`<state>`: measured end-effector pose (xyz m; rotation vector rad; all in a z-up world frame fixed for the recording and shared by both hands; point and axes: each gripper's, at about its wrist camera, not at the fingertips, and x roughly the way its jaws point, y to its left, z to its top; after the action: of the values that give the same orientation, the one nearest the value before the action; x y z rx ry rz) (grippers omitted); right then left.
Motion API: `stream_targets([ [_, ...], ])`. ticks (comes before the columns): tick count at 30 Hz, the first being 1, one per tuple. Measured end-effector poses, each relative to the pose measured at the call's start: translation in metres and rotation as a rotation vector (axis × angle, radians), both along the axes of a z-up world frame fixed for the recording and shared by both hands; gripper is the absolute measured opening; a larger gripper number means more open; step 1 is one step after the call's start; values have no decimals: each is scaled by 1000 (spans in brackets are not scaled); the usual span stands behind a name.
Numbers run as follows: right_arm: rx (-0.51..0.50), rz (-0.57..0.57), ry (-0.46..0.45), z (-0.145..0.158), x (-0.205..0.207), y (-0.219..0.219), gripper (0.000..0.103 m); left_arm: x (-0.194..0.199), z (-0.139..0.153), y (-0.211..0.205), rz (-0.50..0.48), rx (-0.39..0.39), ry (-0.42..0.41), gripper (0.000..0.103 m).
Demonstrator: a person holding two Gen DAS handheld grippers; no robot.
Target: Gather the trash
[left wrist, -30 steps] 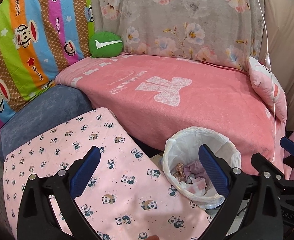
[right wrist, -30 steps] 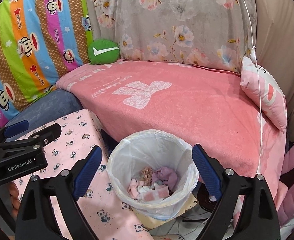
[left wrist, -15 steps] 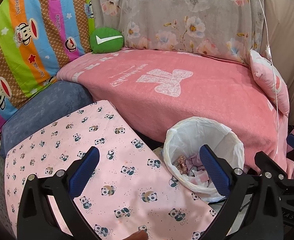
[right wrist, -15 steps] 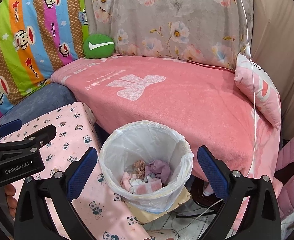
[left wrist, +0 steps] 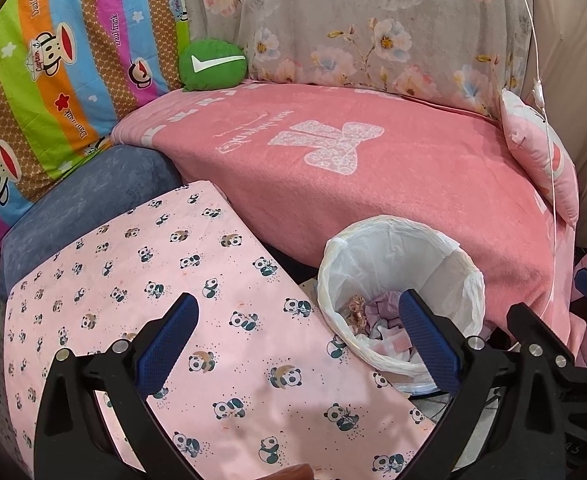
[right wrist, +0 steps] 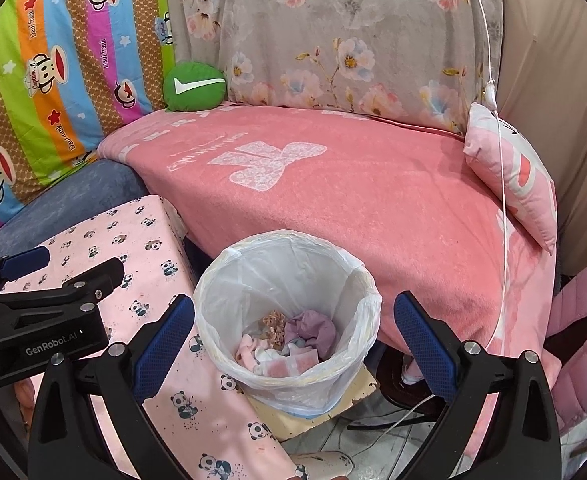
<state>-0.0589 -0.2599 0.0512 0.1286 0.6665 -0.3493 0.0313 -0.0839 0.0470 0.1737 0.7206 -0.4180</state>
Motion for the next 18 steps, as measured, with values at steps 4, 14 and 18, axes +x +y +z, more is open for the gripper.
stream_targets([
  [4, 2, -5, 3, -3, -3, -1, 98, -1, -3, -1, 6, 2, 15, 96],
  [14, 9, -22, 7, -6, -6, -5, 98, -4, -8, 0, 32, 6, 20, 96],
  [18, 11, -24, 11, -8, -8, -6, 98, -6, -9, 2, 39, -8, 18, 96],
])
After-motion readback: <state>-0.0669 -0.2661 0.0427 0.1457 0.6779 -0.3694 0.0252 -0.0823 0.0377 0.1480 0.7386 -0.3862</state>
